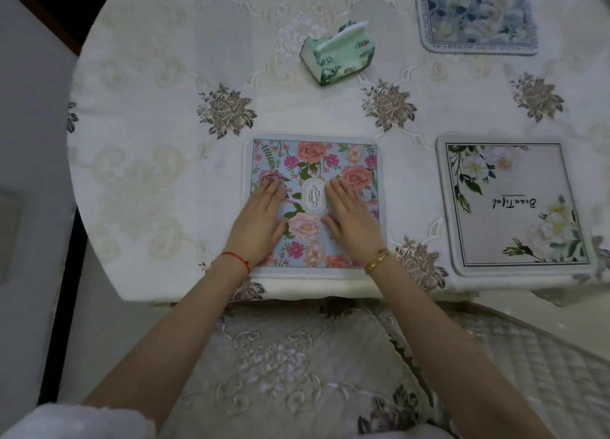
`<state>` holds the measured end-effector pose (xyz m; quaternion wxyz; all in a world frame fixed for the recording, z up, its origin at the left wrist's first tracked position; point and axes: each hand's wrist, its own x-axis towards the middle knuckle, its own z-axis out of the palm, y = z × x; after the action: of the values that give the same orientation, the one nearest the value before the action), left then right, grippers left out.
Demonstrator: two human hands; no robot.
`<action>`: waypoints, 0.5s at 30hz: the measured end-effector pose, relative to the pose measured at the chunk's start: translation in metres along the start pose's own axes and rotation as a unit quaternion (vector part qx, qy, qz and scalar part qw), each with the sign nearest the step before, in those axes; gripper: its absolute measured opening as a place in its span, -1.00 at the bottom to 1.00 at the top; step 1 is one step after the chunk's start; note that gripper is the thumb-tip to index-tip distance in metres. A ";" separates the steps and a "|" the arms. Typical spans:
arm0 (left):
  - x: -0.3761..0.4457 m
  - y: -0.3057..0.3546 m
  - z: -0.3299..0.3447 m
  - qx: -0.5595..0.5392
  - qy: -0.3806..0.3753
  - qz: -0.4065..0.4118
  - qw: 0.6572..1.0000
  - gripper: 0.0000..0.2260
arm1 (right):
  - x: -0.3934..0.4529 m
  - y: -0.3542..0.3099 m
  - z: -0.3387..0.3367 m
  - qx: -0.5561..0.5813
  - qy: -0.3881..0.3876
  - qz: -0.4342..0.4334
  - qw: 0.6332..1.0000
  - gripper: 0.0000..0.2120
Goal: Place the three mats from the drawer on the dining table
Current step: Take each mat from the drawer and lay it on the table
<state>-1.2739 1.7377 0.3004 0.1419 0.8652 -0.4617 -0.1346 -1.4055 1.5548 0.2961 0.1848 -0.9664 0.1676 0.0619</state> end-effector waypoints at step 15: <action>-0.069 0.004 -0.001 0.002 -0.008 -0.092 0.996 -0.44 | -0.073 0.017 -0.006 -0.016 -0.005 0.066 0.998 -0.39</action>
<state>-1.3141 1.7938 0.3096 0.1231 0.9034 -0.3812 -0.1528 -1.4794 1.5595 0.3088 0.1660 -0.9557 0.2293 0.0812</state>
